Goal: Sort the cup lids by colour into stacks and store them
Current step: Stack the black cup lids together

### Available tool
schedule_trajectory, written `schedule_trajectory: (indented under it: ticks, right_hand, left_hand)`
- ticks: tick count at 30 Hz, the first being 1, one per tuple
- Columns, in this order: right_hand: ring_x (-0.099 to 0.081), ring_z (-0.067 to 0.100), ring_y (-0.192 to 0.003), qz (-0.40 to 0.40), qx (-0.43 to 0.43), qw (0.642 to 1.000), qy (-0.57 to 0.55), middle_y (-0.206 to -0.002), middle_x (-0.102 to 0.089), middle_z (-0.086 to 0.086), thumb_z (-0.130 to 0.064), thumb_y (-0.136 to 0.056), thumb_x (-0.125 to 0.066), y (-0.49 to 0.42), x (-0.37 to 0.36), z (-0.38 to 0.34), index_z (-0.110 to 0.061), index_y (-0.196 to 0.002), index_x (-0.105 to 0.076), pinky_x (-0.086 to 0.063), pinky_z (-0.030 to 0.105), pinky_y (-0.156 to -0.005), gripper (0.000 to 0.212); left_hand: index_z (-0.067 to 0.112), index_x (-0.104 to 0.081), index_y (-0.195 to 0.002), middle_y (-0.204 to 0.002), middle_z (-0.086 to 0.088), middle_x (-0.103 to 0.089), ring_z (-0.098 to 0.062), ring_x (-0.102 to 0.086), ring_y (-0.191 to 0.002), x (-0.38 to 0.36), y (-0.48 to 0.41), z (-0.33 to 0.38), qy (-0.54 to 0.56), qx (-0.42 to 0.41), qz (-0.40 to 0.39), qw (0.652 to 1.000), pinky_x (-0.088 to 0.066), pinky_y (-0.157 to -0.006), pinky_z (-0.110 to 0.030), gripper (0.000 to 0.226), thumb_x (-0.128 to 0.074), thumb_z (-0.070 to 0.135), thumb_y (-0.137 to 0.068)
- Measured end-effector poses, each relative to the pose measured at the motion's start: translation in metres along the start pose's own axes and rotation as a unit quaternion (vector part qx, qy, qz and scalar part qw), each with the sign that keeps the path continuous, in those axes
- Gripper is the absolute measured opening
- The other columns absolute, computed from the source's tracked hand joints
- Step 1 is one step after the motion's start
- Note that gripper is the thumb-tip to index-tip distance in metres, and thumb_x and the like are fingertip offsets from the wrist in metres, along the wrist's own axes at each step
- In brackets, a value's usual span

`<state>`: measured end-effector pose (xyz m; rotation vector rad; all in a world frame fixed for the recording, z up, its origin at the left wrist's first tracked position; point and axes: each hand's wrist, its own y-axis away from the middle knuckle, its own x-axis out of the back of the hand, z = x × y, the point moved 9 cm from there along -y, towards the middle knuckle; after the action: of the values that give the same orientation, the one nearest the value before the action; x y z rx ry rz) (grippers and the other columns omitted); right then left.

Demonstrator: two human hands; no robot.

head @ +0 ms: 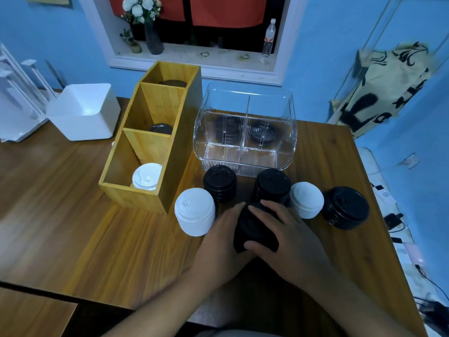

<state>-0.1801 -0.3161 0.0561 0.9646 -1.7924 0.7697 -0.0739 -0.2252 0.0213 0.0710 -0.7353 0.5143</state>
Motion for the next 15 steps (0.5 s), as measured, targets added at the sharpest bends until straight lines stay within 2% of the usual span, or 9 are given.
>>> schedule_trajectory:
  ticks: [3,6,7,9,12,15]
  right_hand:
    - [-0.048,0.001,-0.123,0.053,0.000,0.998,-0.016,-0.137,-0.052,-0.021,-0.076,-0.091,-0.036,-0.023,0.038,0.003,-0.037,-0.135,-0.058,-0.042,0.021,-0.091,0.063]
    - [-0.060,0.002,-0.084,0.135,0.011,0.989,-0.061,-0.101,-0.065,-0.015,-0.053,-0.099,-0.048,-0.070,0.095,0.005,-0.026,-0.115,-0.070,-0.051,0.024,-0.072,0.038]
    - [-0.061,0.005,-0.080,0.153,0.018,0.986,-0.059,-0.096,-0.067,-0.012,-0.043,-0.100,-0.051,-0.091,0.110,0.007,-0.023,-0.113,-0.071,-0.054,0.027,-0.071,0.031]
    - [-0.064,0.011,-0.085,0.162,0.002,0.985,-0.061,-0.096,-0.070,-0.008,-0.030,-0.099,-0.056,-0.141,0.131,0.017,-0.020,-0.111,-0.072,-0.053,0.030,-0.081,0.022]
    - [-0.064,0.019,-0.098,0.077,-0.065,0.994,-0.049,-0.105,-0.072,-0.004,-0.026,-0.096,-0.060,-0.220,0.129,0.044,-0.020,-0.110,-0.072,-0.044,0.026,-0.084,0.019]
    - [-0.063,0.028,-0.104,-0.055,-0.130,0.989,0.045,-0.111,-0.072,0.006,-0.028,-0.093,-0.063,-0.273,0.103,0.071,-0.013,-0.105,-0.074,-0.050,0.032,-0.090,0.022]
  left_hand:
    - [0.033,-0.031,-0.155,-0.145,0.028,-0.040,0.020,-0.033,-0.131,0.001,-0.001,0.000,0.000,0.003,0.005,1.000,-0.029,-0.107,-0.004,0.096,-0.075,0.066,-0.076]
    - [0.036,-0.025,-0.157,-0.147,0.032,-0.033,0.027,-0.021,-0.131,0.001,-0.002,-0.001,-0.011,0.014,-0.001,1.000,-0.020,-0.105,0.002,0.100,-0.071,0.073,-0.076]
    - [0.036,-0.024,-0.157,-0.151,0.029,-0.033,0.024,-0.021,-0.132,0.001,-0.001,-0.002,-0.014,0.015,-0.003,1.000,-0.019,-0.106,0.001,0.100,-0.070,0.073,-0.076]
    - [0.036,-0.022,-0.158,-0.154,0.025,-0.034,0.019,-0.022,-0.134,0.001,-0.001,-0.002,-0.017,0.018,-0.007,1.000,-0.018,-0.108,-0.001,0.101,-0.071,0.072,-0.077]
    - [0.037,-0.020,-0.158,-0.152,0.026,-0.033,0.021,-0.022,-0.134,0.001,-0.002,-0.002,-0.013,0.018,-0.011,1.000,-0.019,-0.108,-0.001,0.101,-0.071,0.072,-0.077]
    - [0.039,-0.019,-0.157,-0.145,0.032,-0.031,0.028,-0.019,-0.131,0.001,0.000,-0.003,-0.009,0.024,-0.016,1.000,-0.017,-0.106,0.002,0.101,-0.069,0.075,-0.077]
